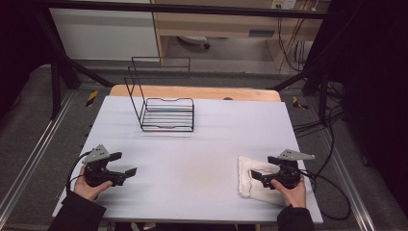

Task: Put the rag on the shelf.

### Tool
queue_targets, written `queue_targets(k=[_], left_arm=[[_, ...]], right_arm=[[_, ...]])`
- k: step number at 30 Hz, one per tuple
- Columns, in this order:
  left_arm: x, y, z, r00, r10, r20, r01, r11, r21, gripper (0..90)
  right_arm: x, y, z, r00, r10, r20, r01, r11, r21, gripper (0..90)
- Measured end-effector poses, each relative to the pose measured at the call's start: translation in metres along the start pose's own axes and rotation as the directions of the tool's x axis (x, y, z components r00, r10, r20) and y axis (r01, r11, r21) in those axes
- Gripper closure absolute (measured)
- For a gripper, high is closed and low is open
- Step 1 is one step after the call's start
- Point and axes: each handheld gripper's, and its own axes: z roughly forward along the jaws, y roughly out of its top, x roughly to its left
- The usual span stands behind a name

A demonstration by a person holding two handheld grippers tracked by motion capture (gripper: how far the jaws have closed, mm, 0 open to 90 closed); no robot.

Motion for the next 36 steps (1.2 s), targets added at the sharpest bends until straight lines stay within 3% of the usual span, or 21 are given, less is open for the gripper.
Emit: queue_targets(k=[12, 13, 20, 29, 31, 36], left_arm=[[-0.001, -0.002, -0.001, 1.0000, 0.005, -0.004, -0.005, 1.0000, 0.004, 7.9], [-0.001, -0.002, -0.001, 1.0000, 0.003, -0.006, -0.003, 1.0000, 0.002, 7.9], [-0.002, -0.002, 0.001, 1.0000, 0.002, -0.009, -0.002, 1.0000, 0.005, 8.4], [-0.003, -0.002, -0.001, 0.9998, 0.010, -0.016, -0.010, 0.9999, 0.005, 8.9], [-0.004, -0.002, -0.001, 0.9998, 0.008, -0.017, -0.008, 1.0000, 0.004, 9.1], [-0.005, -0.002, -0.002, 0.9998, 0.013, -0.016, -0.013, 0.9999, 0.005, 9.2]], right_arm=[[0.003, 0.003, 0.003, 0.9992, 0.003, 0.040, -0.004, 1.000, 0.020, 2.4], [0.005, 0.005, 0.005, 0.9982, -0.006, 0.060, 0.004, 1.000, 0.024, 4.2], [0.012, 0.011, 0.015, 0.9970, 0.001, 0.077, -0.006, 0.998, 0.056, 9.1], [0.034, 0.014, 0.033, 0.9937, -0.053, 0.099, 0.041, 0.992, 0.119, 28.0], [0.040, 0.010, 0.034, 0.9953, -0.043, 0.087, 0.031, 0.991, 0.129, 35.8], [0.047, 0.003, 0.032, 0.9956, -0.039, 0.085, 0.027, 0.989, 0.144, 45.7]])
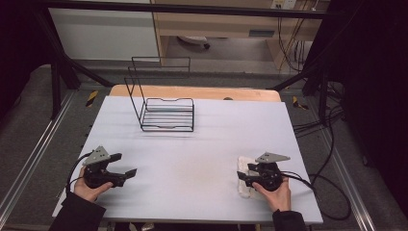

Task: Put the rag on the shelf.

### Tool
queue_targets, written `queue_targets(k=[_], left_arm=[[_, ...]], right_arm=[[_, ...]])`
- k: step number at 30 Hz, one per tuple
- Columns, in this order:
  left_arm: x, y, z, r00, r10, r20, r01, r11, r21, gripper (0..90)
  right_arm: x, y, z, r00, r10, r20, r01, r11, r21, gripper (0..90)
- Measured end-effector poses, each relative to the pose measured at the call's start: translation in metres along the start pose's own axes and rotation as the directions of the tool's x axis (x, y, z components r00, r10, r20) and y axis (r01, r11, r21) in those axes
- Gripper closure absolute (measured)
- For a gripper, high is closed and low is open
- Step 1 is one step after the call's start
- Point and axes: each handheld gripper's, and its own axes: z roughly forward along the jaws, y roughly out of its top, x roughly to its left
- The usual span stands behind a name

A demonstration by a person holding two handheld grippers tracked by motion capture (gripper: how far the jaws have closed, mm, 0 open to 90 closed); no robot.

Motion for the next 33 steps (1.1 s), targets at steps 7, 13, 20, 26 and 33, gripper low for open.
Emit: queue_targets(k=[7, 13, 20, 26, 33], left_arm=[[-0.001, 0.000, 0.000, 1.0000, 0.001, 0.001, -0.001, 1.0000, -0.001, 9.3], [-0.002, 0.000, 0.000, 1.0000, 0.005, 0.001, -0.005, 1.0000, 0.004, 9.6], [-0.003, 0.000, 0.000, 1.0000, 0.007, 0.000, -0.007, 1.0000, 0.006, 9.8], [-0.003, 0.000, 0.000, 1.0000, 0.008, 0.000, -0.008, 0.9999, 0.007, 9.8], [-0.003, 0.000, 0.001, 1.0000, 0.009, 0.001, -0.009, 0.9999, 0.008, 10.2]], right_arm=[[0.013, -0.013, -0.010, 0.9996, -0.023, -0.015, 0.024, 1.000, 0.018, 52.8], [0.022, -0.023, -0.012, 0.9988, -0.038, -0.031, 0.040, 0.998, 0.040, 52.9], [0.028, -0.028, -0.013, 0.9973, -0.068, -0.029, 0.069, 0.996, 0.057, 57.4], [0.033, -0.032, -0.013, 0.9940, -0.108, -0.020, 0.109, 0.992, 0.062, 57.2], [0.035, -0.033, -0.012, 0.9854, -0.170, 0.014, 0.168, 0.983, 0.073, 67.1]])
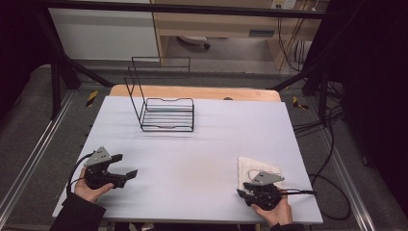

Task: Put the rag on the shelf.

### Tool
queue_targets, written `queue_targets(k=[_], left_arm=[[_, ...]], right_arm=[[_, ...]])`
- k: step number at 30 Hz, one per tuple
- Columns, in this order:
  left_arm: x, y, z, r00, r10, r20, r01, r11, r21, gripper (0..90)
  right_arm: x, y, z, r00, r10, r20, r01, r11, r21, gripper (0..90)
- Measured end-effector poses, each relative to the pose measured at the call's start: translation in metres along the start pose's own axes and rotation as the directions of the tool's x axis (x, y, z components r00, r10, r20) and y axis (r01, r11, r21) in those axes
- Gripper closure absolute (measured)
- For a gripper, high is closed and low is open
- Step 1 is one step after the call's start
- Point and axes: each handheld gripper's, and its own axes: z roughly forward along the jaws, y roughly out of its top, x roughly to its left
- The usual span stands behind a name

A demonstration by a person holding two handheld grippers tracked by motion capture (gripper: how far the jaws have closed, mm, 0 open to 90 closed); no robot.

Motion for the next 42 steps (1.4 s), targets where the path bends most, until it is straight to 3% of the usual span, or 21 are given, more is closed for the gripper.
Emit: queue_targets(k=[3, 4, 7, 11, 17, 23, 27, 33, 39, 42], left_arm=[[0.000, 0.000, 0.000, 1.0000, 0.000, 0.000, 0.000, 1.0000, 0.000, 10.3], [0.000, 0.000, 0.000, 1.0000, 0.001, 0.000, -0.001, 1.0000, 0.000, 10.3], [0.000, 0.000, 0.000, 1.0000, 0.002, 0.000, -0.002, 1.0000, 0.000, 10.3], [0.000, 0.000, 0.000, 1.0000, 0.000, -0.001, 0.000, 1.0000, 0.000, 10.4], [0.001, 0.000, 0.000, 1.0000, -0.001, -0.002, 0.001, 1.0000, 0.000, 10.4], [0.001, 0.000, 0.001, 1.0000, 0.000, -0.003, 0.000, 1.0000, 0.004, 10.5], [0.001, 0.000, 0.000, 1.0000, 0.000, -0.004, 0.000, 1.0000, 0.003, 10.5], [0.001, 0.000, 0.000, 1.0000, -0.001, -0.007, 0.001, 1.0000, 0.003, 10.6], [0.001, 0.000, 0.000, 1.0000, -0.002, -0.009, 0.002, 1.0000, 0.003, 10.6], [0.001, 0.000, 0.000, 1.0000, -0.002, -0.009, 0.002, 1.0000, 0.004, 10.7]], right_arm=[[0.002, 0.002, 0.001, 0.9990, -0.032, 0.032, 0.031, 0.999, 0.018, 75.3], [0.002, 0.004, 0.001, 0.9990, -0.031, 0.031, 0.030, 0.999, 0.021, 81.6], [0.000, 0.005, 0.002, 0.9995, -0.014, 0.027, 0.013, 1.000, 0.024, 84.1], [-0.002, 0.008, 0.002, 0.9998, 0.016, 0.015, -0.016, 1.000, 0.023, 85.7], [-0.010, 0.023, 0.003, 0.9950, 0.089, -0.047, -0.091, 0.994, -0.053, 86.2], [-0.006, 0.043, 0.010, 0.9933, 0.086, -0.078, -0.093, 0.992, -0.089, 86.3], [0.006, 0.057, 0.025, 0.9930, 0.055, -0.104, -0.063, 0.995, -0.077, 86.3], [0.035, 0.073, 0.048, 0.9850, -0.009, -0.172, -0.002, 0.998, -0.068, 86.2], [0.062, 0.084, 0.068, 0.9682, -0.057, -0.244, 0.040, 0.996, -0.076, 86.1], [0.075, 0.087, 0.075, 0.9545, -0.089, -0.285, 0.070, 0.994, -0.079, 85.9]])
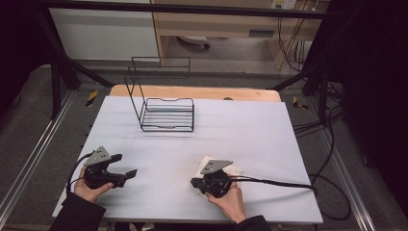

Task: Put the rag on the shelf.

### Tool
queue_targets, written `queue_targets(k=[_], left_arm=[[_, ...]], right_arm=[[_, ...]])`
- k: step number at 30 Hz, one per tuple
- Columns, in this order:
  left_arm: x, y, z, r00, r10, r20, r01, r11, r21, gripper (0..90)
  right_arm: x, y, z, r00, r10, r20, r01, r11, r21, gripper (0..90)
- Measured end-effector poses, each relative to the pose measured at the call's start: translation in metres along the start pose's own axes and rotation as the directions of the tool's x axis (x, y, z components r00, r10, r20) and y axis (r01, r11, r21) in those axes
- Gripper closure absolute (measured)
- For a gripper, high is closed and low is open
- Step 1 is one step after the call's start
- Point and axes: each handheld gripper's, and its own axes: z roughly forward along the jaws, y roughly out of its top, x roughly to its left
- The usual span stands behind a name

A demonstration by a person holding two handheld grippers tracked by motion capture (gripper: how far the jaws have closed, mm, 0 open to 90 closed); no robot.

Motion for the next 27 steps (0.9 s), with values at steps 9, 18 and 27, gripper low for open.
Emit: queue_targets(k=[9, 18, 27], left_arm=[[-0.009, 0.006, 0.001, 1.0000, -0.007, 0.005, 0.007, 1.0000, 0.005, 10.9], [-0.063, 0.030, 0.027, 0.9994, 0.028, 0.020, -0.029, 0.9981, 0.054, 15.0], [-0.123, 0.042, 0.076, 0.9903, 0.059, 0.126, -0.078, 0.9856, 0.150, 31.0]], right_arm=[[-0.005, 0.010, -0.016, 0.9991, 0.029, 0.030, -0.026, 0.996, -0.080, 59.5], [-0.064, -0.017, -0.074, 0.9518, 0.135, 0.275, -0.111, 0.989, -0.102, 39.2], [-0.082, -0.054, -0.075, 0.9157, 0.223, 0.334, -0.216, 0.975, -0.058, 47.9]])
